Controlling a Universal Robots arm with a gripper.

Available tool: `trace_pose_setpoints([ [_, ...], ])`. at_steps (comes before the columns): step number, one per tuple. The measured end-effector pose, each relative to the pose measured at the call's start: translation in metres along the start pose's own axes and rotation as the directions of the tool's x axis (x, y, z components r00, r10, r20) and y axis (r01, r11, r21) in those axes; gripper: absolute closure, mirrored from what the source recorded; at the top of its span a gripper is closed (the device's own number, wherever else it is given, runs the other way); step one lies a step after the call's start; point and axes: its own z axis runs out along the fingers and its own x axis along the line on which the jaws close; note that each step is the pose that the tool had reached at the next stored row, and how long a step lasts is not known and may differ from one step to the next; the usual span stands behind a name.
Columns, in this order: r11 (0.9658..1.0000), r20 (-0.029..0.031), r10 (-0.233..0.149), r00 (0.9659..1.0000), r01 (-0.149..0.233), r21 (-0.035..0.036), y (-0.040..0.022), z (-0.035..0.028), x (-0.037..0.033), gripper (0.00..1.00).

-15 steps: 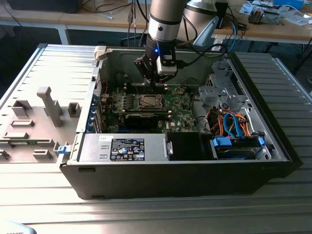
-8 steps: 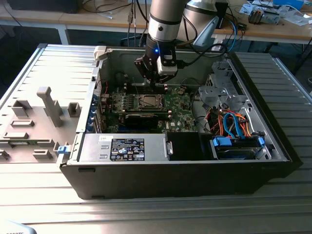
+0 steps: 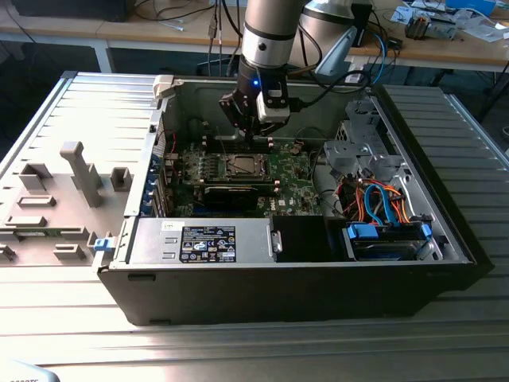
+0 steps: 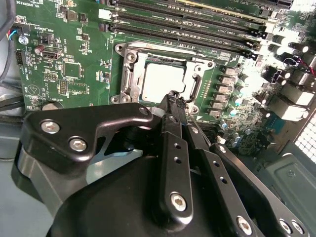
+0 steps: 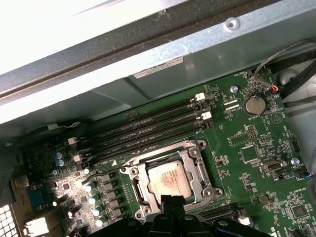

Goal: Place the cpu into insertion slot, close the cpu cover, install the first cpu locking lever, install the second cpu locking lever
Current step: 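Install the first cpu locking lever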

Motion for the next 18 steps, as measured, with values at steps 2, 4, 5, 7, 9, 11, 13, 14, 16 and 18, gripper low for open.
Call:
trace_pose_setpoints([
  [2, 1.0, 0.0001, -0.004, 1.0, 0.004, 0.0003, 0.0, 0.0, 0.0, 0.89],
  [4, 1.0, 0.0002, -0.007, 1.0, 0.007, 0.0005, 0.0, 0.0, 0.0, 0.89],
  [5, 1.0, 0.0002, -0.008, 1.0, 0.008, 0.0007, 0.0, 0.0, 0.0, 0.89],
  [7, 0.9999, 0.0003, -0.011, 0.9999, 0.011, 0.0009, 0.0, 0.0, 0.0, 0.89],
  [9, 0.9999, 0.0004, -0.017, 0.9999, 0.017, 0.0014, 0.0, 0.0, 0.0, 0.89],
  [11, 0.9998, 0.0006, -0.022, 0.9998, 0.022, 0.0018, 0.0, 0.0, 0.0, 0.89],
  [13, 0.9997, 0.0006, -0.025, 0.9997, 0.025, 0.0021, 0.0, 0.0, 0.0, 0.89],
  [14, 0.9996, 0.0006, -0.027, 0.9996, 0.027, 0.0023, 0.0, 0.0, 0.0, 0.89],
  [16, 0.9995, 0.0007, -0.03, 0.9995, 0.03, 0.0025, 0.0, 0.0, 0.0, 0.89],
  [18, 0.9995, 0.0008, -0.033, 0.9995, 0.033, 0.0028, 0.0, 0.0, 0.0, 0.89],
])
